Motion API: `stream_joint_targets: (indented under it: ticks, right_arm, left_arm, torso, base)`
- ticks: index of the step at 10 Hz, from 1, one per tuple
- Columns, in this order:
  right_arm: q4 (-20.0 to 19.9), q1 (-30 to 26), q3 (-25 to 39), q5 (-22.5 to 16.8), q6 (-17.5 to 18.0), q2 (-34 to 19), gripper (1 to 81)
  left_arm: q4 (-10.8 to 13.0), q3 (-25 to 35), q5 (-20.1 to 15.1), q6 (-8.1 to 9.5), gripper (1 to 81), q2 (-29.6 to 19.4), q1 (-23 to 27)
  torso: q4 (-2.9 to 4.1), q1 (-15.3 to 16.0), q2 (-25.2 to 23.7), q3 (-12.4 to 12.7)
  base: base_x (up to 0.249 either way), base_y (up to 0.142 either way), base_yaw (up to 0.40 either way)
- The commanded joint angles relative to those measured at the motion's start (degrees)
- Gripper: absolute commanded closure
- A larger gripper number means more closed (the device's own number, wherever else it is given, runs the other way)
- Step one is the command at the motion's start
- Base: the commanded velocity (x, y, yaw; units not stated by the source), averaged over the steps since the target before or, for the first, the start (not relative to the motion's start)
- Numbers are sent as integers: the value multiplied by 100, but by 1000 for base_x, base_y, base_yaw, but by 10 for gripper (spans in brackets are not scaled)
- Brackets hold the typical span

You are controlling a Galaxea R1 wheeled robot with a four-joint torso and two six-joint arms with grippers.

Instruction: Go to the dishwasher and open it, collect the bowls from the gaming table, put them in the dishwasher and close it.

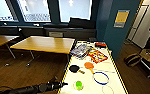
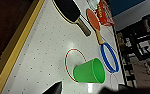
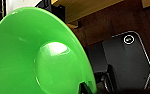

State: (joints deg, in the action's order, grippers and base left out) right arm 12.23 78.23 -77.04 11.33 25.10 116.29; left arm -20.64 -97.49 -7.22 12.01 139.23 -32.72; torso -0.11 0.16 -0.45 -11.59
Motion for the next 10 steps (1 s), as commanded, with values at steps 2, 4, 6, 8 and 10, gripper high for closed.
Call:
stream_joint_targets:
  ticks: [2,4,6,8,10]
  right_arm:
    - [122,-276,112,-192,-5,-314,811]
    - [122,-276,103,-192,-5,-305,811]
    - [122,-276,103,-192,-5,-296,811]
    - [122,-276,86,-192,-5,-279,811]
    - [131,-285,77,-192,-5,-270,811]
  left_arm:
    - [-71,-77,-148,12,10,-61,797]
    - [-63,-306,-157,12,10,88,789]
    - [-46,-535,-184,12,10,299,797]
    - [-37,-614,-192,3,10,474,789]
    - [-28,-780,-201,3,10,676,771]
  torso:
    - [0,0,0,0]
    - [0,0,0,0]
    - [0,0,0,0]
    - [0,2,2,0]
    - [0,2,2,0]
  base:
    - [0,0,0]
    - [0,0,0]
    - [0,0,0]
    - [0,0,0]
    - [0,0,0]
